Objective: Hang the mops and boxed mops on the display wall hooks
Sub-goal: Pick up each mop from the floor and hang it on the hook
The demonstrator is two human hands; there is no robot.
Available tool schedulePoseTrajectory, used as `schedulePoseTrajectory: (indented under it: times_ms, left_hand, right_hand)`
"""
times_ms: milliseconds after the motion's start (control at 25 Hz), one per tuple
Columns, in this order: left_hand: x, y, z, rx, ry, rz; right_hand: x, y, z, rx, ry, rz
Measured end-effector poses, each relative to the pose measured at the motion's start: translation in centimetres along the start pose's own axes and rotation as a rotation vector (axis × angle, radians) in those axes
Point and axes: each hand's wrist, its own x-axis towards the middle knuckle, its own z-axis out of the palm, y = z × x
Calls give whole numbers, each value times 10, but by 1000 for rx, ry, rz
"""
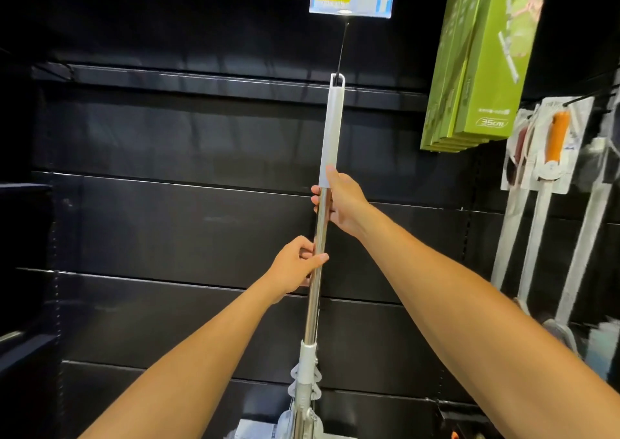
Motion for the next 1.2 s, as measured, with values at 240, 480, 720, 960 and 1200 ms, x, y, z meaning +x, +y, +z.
schedulePoseTrajectory:
  times_ms: [240, 480, 720, 960, 1200]
  left_hand:
    - [51, -25, 6, 61, 57, -1]
    - [80, -38, 8, 99, 30, -3]
    - [82, -39, 13, 134, 61, 27]
    - [77, -40, 15, 114, 109, 21]
    - [62, -41, 12, 178, 178, 57]
  right_hand:
    - [50, 22, -3, 20, 21, -20]
    - [77, 35, -12, 39, -44, -22]
    - [78, 32, -13, -7, -37, -48]
    - [77, 36, -19, -299, 76, -221]
    - [48, 34, -33, -419, 16, -157]
